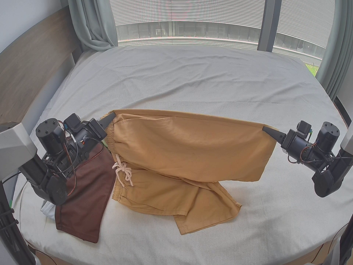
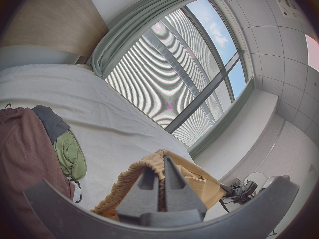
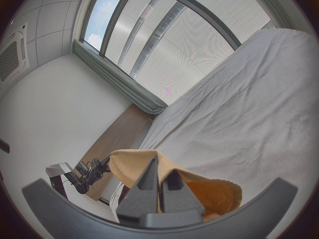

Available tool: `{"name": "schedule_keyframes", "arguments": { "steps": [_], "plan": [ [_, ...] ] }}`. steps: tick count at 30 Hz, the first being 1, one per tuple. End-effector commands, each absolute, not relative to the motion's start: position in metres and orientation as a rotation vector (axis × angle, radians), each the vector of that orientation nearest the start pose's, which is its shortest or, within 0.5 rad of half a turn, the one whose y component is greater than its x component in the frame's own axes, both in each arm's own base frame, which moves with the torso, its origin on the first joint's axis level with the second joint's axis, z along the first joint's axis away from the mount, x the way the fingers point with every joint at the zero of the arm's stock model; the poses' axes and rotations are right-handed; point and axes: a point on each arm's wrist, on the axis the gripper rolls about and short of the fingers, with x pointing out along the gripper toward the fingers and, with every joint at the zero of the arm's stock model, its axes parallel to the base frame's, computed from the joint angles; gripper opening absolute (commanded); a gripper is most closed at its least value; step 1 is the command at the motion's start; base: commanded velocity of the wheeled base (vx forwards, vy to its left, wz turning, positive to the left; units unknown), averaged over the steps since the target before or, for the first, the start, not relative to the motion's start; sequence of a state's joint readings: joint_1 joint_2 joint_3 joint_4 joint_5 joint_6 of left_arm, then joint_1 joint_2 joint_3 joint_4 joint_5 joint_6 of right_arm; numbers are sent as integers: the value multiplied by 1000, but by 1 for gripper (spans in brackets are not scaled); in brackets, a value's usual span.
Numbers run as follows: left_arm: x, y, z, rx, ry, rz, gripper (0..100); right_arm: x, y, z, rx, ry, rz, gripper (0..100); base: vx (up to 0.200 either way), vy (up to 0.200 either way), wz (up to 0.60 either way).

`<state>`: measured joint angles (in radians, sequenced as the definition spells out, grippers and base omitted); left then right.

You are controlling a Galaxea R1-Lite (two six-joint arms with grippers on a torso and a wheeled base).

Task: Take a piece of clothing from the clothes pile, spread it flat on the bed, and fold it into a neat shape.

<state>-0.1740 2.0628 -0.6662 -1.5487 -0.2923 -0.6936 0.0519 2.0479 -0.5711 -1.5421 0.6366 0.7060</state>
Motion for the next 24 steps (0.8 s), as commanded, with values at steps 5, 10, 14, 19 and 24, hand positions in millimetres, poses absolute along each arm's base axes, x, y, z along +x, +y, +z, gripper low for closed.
{"name": "schedule_keyframes", "arguments": {
  "steps": [5,10,14,19,24],
  "plan": [
    [368,-75,104,-679,1,-468,0,359,23,80,669,194,647,0,0,0,0],
    [385,-77,92,-684,-7,-445,0,370,20,78,666,174,647,0,0,0,0],
    [392,-79,85,-684,-4,-445,0,375,21,77,663,167,653,0,0,0,0],
    [401,-80,74,-684,2,-440,0,380,23,73,663,170,657,0,0,0,0],
    [408,-80,73,-684,-12,-443,0,388,24,64,663,172,656,0,0,0,0]
  ]
}}
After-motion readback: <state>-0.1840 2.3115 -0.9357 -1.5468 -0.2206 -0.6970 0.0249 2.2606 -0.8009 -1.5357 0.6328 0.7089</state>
